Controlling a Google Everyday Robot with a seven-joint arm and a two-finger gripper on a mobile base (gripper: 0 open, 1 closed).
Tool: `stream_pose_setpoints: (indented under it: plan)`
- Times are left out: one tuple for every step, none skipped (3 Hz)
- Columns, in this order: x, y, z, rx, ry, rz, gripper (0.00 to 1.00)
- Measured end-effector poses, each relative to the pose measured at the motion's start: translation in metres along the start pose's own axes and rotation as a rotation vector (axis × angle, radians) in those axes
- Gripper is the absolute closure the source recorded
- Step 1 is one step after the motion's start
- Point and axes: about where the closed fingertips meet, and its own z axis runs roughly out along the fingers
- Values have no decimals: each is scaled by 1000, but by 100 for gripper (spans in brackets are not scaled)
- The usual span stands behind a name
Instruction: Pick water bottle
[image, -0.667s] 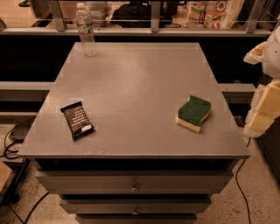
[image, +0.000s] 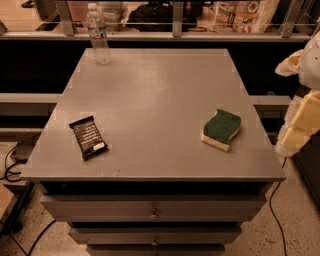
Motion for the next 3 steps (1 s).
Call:
stream_pose_setpoints:
  plan:
    - [-5, -8, 13, -89, -179, 47, 0]
    - [-36, -19, 13, -129, -446, 81, 0]
    - [-66, -30, 4, -85, -588, 104, 0]
